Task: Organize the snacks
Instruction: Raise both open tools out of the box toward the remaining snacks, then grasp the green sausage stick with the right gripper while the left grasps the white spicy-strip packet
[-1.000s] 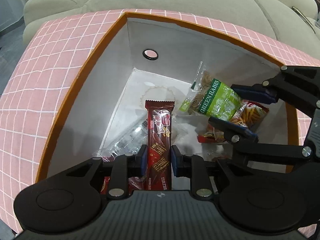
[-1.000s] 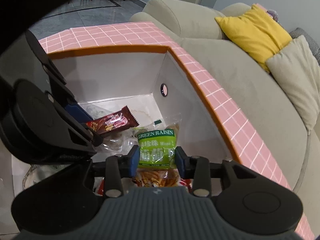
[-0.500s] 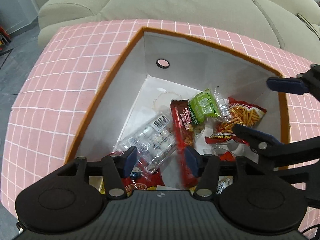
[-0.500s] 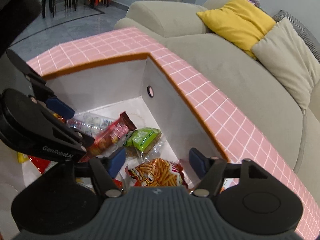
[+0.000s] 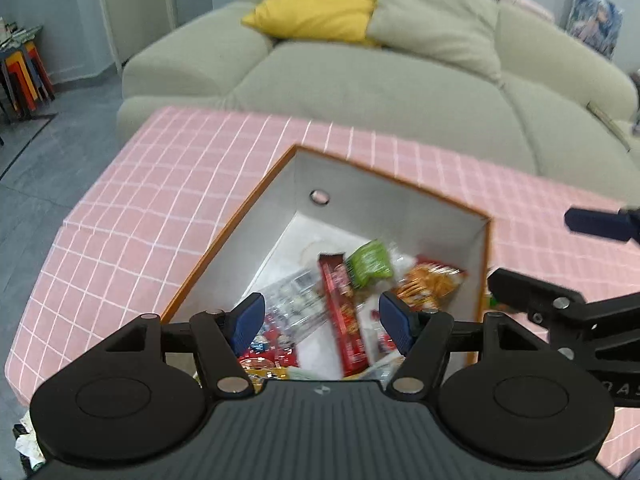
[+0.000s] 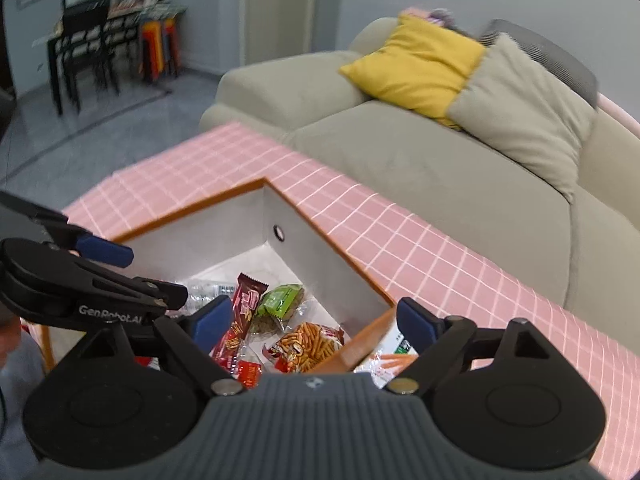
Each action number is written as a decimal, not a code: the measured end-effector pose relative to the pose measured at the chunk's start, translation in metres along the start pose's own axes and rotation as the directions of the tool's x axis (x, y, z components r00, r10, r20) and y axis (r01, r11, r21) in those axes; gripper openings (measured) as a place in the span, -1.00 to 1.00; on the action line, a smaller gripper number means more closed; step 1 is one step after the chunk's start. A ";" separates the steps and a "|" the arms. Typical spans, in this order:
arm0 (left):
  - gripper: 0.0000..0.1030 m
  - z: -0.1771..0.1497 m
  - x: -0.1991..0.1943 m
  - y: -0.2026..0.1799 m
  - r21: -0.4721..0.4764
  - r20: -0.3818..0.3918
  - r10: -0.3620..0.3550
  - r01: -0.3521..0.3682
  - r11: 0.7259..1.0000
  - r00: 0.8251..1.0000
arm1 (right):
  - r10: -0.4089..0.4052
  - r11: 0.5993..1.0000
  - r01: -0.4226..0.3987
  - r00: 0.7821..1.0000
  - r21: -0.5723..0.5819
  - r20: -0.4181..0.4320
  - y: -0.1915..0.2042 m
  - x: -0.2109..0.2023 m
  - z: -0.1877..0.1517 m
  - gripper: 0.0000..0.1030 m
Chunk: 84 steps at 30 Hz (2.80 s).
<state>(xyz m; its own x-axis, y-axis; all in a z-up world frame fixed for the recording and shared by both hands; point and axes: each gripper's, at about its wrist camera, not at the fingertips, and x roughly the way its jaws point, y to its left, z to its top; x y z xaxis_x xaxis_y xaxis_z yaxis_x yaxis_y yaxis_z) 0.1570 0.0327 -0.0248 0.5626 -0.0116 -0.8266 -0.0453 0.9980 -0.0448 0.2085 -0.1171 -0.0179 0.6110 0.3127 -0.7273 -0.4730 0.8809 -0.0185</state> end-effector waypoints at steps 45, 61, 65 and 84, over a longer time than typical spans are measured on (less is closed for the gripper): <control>-0.12 -0.087 0.007 -0.157 0.199 0.000 -0.181 0.177 0.964 0.984 | -0.190 0.962 0.193 0.981 0.191 -0.034 -0.096 -0.055 -0.202 0.55; -0.01 -0.053 0.050 -0.171 0.255 -0.104 -0.155 0.177 0.951 0.982 | -0.016 0.994 0.013 1.000 -0.105 -0.020 -0.126 0.040 -0.161 0.43; -0.01 -0.049 0.054 -0.171 0.259 -0.116 -0.150 0.176 0.950 0.982 | 0.034 0.986 -0.038 0.999 -0.162 -0.026 -0.125 0.067 -0.147 0.24; -0.01 -0.042 0.086 -0.172 0.232 -0.157 -0.125 0.159 0.960 0.980 | 0.122 0.973 -0.141 0.986 -0.182 -0.110 -0.125 0.106 -0.141 -0.52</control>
<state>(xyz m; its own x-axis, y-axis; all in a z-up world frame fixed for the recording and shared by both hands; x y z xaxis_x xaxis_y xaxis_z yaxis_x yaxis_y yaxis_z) 0.1787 -0.1421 -0.1120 0.4272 -0.1456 -0.8924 0.2373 0.9704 -0.0447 0.2427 -0.2440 -0.1896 0.4748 0.3769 -0.7953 -0.6621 0.7483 -0.0406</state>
